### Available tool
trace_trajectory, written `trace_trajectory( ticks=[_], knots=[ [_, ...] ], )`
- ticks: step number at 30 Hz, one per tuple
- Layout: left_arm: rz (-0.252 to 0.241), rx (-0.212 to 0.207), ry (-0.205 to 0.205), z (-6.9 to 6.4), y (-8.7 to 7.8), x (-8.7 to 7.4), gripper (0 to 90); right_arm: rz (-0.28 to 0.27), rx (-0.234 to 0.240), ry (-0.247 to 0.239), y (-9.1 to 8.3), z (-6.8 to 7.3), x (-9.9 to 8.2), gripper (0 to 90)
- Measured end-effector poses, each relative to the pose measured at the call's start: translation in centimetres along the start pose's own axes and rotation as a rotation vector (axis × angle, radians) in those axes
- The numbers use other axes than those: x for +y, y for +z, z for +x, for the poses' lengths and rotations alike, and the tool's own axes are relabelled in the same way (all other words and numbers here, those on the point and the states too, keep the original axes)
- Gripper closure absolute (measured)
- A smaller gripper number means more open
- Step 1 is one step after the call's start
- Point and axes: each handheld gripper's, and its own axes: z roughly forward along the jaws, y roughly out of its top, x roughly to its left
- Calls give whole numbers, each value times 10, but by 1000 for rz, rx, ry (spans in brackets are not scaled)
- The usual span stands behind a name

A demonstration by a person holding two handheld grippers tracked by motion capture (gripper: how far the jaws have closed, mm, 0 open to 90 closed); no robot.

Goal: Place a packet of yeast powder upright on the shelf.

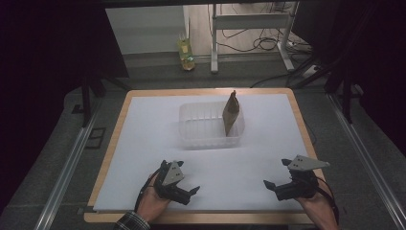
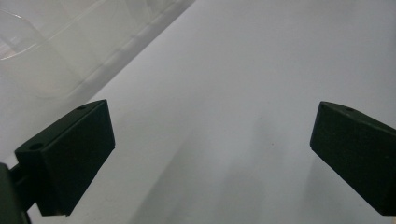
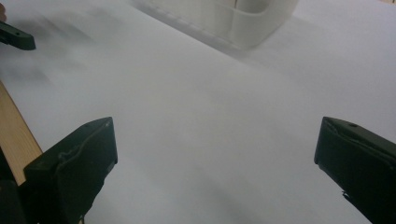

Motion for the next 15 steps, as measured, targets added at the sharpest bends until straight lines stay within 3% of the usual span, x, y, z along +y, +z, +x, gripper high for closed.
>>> trace_trajectory(
  ticks=[15],
  knots=[
    [8, -7, -5, 1, 1, -1, 0, 60, -48, 20, -4, -2, -30, 0]
  ],
)
